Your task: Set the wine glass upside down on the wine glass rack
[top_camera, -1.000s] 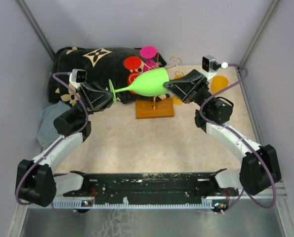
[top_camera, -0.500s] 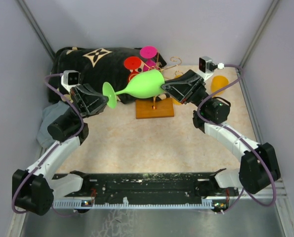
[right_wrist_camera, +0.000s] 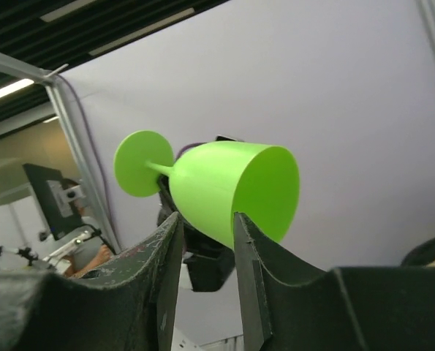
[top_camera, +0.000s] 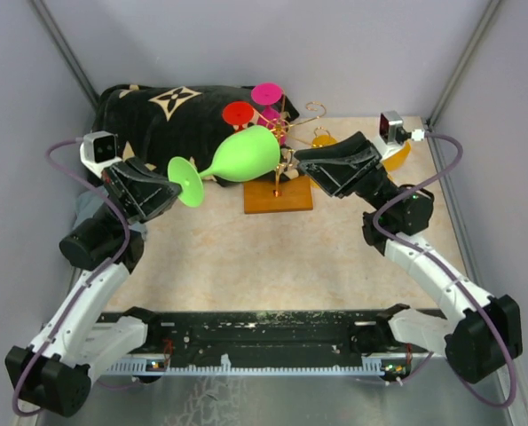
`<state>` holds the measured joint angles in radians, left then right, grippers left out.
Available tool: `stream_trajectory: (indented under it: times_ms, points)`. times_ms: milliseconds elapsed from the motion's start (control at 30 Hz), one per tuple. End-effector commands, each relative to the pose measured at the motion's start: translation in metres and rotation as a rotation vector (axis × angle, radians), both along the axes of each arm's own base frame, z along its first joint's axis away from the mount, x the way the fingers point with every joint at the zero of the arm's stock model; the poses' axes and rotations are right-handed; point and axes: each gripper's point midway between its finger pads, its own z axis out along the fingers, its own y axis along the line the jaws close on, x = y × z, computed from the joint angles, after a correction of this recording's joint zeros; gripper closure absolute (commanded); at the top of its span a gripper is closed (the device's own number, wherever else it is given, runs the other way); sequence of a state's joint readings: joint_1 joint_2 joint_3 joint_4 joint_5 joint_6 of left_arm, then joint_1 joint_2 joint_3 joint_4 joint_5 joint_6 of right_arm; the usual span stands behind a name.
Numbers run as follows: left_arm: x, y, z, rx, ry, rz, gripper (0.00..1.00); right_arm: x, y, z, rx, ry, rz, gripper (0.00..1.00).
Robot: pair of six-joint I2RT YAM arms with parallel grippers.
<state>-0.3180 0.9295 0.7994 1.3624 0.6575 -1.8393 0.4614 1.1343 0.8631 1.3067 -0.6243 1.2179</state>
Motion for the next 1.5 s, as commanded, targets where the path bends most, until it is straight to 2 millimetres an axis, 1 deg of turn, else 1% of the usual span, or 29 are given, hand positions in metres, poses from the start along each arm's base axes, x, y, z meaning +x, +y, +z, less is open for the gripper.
stream_trajectory:
  times_ms: [0, 67, 133, 233, 333, 400, 433, 533, 567, 633, 767, 900, 1000, 1067, 1300, 1467]
  points:
    - [-0.002, -0.001, 0.009, 0.057, 0.032, 0.069, 1.00, 0.023, -0.008, -0.011, -0.087, 0.035, -0.204, 0.66]
    - [0.005, -0.004, 0.007, 0.113, 0.084, 0.131, 1.00, 0.028, -0.014, -0.014, -0.119, 0.044, -0.287, 0.66]
    - [0.016, -0.005, 0.004, 0.187, 0.120, 0.254, 1.00, 0.030, -0.020, -0.016, -0.144, 0.046, -0.356, 0.66]
    - [0.032, 0.001, -0.001, 0.276, 0.200, 0.415, 1.00, 0.030, -0.028, -0.015, -0.168, 0.044, -0.421, 0.66]
    - [0.042, 0.002, -0.010, 0.319, 0.267, 0.449, 1.00, 0.029, -0.033, -0.014, -0.177, 0.044, -0.455, 0.66]
    - [0.050, -0.003, -0.022, 0.349, 0.313, 0.425, 1.00, 0.029, -0.035, -0.014, -0.180, 0.047, -0.473, 0.66]
    - [0.054, -0.006, -0.031, 0.373, 0.342, 0.405, 1.00, 0.030, -0.036, -0.015, -0.183, 0.051, -0.481, 0.66]
    - [0.068, -0.014, -0.061, 0.434, 0.427, 0.370, 1.00, 0.030, -0.041, -0.017, -0.199, 0.054, -0.513, 0.66]
    - [0.073, -0.017, -0.076, 0.457, 0.461, 0.354, 1.00, 0.031, -0.041, -0.020, -0.208, 0.058, -0.522, 0.66]
    - [0.078, -0.021, -0.093, 0.487, 0.502, 0.334, 1.00, 0.032, -0.044, -0.021, -0.218, 0.059, -0.543, 0.66]
    - [0.090, -0.022, -0.119, 0.534, 0.568, 0.347, 1.00, 0.032, -0.048, -0.022, -0.234, 0.054, -0.574, 0.66]
    - [0.102, -0.028, -0.137, 0.571, 0.607, 0.339, 1.00, 0.034, -0.049, -0.024, -0.244, 0.058, -0.584, 0.66]
    - [0.114, -0.036, -0.142, 0.583, 0.608, 0.331, 1.00, 0.036, -0.049, -0.027, -0.249, 0.063, -0.589, 0.66]
    - [0.126, -0.044, -0.147, 0.605, 0.611, 0.327, 1.00, 0.037, -0.049, -0.029, -0.252, 0.066, -0.592, 0.66]
    - [0.158, -0.060, -0.142, 0.626, 0.583, 0.324, 1.00, 0.039, -0.052, -0.035, -0.274, 0.071, -0.620, 0.66]
    - [0.172, -0.065, -0.136, 0.617, 0.573, 0.330, 1.00, 0.041, -0.052, -0.038, -0.284, 0.075, -0.627, 0.66]
